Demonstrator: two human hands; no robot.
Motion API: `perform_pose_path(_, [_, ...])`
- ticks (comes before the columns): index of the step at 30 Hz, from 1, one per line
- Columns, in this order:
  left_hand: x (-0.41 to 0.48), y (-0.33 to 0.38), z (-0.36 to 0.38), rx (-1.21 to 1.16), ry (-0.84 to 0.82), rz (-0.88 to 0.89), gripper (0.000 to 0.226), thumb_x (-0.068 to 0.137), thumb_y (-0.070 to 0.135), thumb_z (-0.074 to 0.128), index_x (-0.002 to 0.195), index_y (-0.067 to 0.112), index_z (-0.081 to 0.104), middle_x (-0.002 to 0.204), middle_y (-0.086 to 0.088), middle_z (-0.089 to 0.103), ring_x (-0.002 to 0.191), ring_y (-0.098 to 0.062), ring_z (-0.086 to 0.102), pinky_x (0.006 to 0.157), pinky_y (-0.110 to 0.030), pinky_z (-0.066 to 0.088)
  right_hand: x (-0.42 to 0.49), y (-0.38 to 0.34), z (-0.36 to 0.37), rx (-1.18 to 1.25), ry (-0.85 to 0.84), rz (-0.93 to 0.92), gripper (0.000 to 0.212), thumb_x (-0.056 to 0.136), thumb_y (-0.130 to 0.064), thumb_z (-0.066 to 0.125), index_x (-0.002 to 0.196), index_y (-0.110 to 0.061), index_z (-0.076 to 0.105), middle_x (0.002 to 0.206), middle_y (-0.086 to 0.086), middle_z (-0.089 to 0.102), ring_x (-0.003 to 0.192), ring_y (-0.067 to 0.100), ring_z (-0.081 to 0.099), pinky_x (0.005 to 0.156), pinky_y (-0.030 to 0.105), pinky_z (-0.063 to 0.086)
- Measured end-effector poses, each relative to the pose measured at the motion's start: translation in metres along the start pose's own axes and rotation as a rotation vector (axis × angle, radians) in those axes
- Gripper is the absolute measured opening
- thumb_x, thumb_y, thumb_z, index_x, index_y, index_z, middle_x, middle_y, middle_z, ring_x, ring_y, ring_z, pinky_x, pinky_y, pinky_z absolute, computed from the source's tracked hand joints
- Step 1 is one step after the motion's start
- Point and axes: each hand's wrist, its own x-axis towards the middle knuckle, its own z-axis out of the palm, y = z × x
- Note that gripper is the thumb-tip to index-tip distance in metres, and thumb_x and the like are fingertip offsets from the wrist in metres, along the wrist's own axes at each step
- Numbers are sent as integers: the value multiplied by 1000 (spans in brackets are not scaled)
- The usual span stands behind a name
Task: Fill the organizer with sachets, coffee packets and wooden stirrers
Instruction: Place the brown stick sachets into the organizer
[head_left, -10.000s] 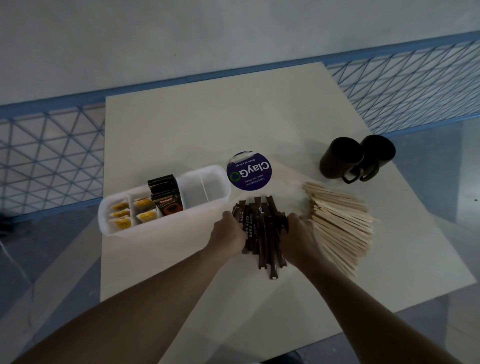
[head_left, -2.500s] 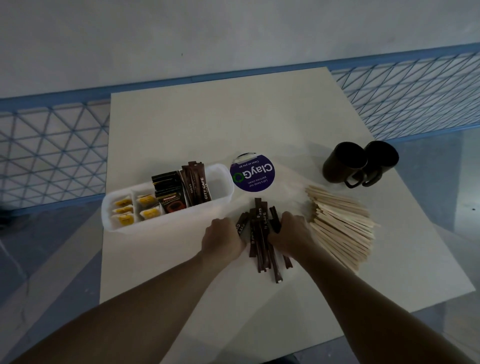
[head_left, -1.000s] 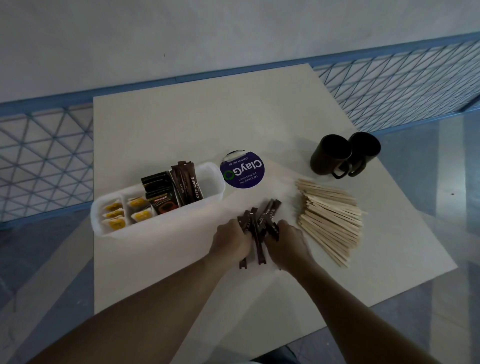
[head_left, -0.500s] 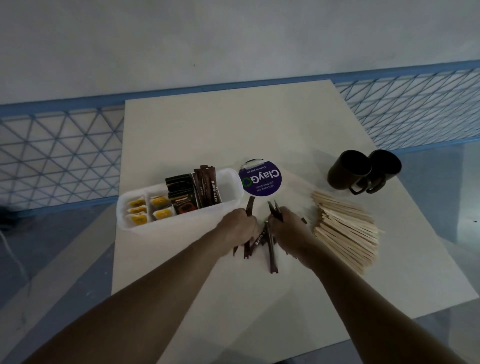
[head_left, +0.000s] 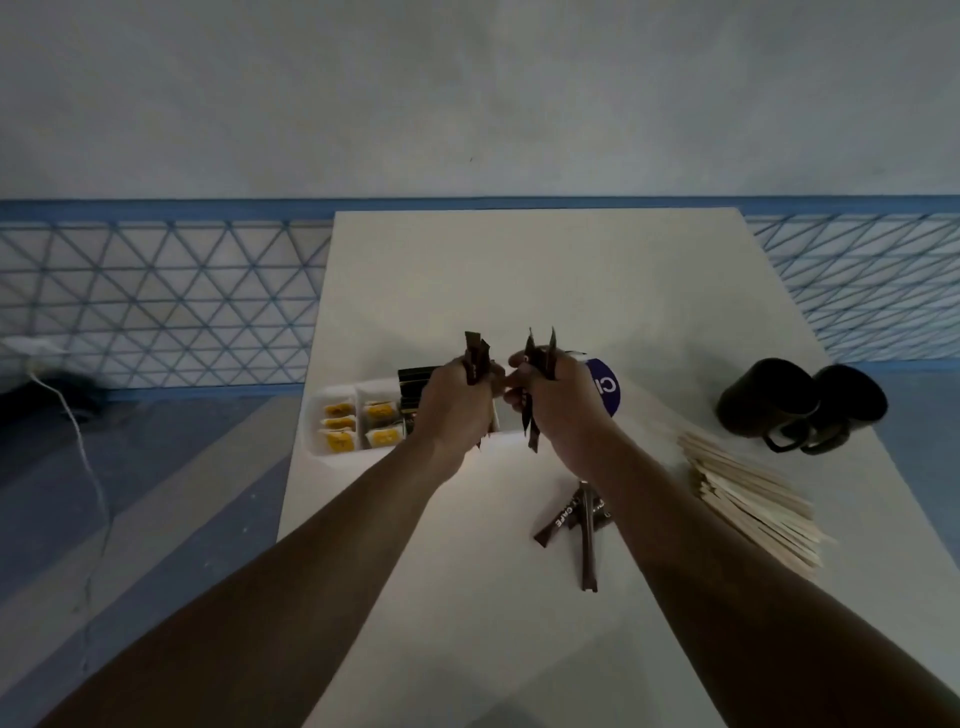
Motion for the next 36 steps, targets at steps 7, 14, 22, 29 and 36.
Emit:
perform_pose_path(7, [14, 1, -13, -35, 207, 61, 13, 93, 17, 56, 96, 20, 69, 87, 2, 71, 81, -12, 67, 72, -28, 53, 13, -9, 29, 32, 67, -71, 19, 103, -12, 50, 105, -20, 67, 87, -2, 74, 84, 11, 71, 75, 30, 59])
perform_pose_path(14, [22, -16, -8, -40, 212, 57, 13, 95, 18, 57, 102, 21, 67, 89, 5, 71, 87, -11, 68, 75, -28, 56, 25, 7, 44, 33, 73, -13, 19, 102, -13, 52, 109, -19, 68, 99, 0, 74, 96, 14, 70, 73, 27, 57])
perform_pose_path(22, [26, -17, -9, 87, 210, 141, 29, 91, 15, 64, 119, 18, 66, 111, 6, 70, 103, -7, 63, 93, -23, 51, 20, 26, 41, -34, -40, -37, 26, 98, -4, 53, 116, -17, 66, 100, 1, 75, 92, 17, 73, 81, 40, 62])
perform_pose_path(29, [31, -10, -18, 97, 240, 172, 29, 87, 16, 68, 116, 18, 68, 108, 6, 71, 102, -8, 65, 97, -33, 52, 19, 16, 35, -385, -17, -189, 36, 95, -11, 56, 130, -18, 54, 116, -2, 64, 101, 12, 63, 78, 24, 54])
perform_pose_path(36, [30, 1, -43, 246, 174, 178, 43, 82, 31, 75, 122, 18, 63, 116, 6, 66, 101, -7, 62, 87, -25, 52, 22, 18, 20, -541, 15, -189, 49, 92, -18, 64, 139, -16, 49, 123, 1, 58, 101, 16, 61, 74, 27, 54])
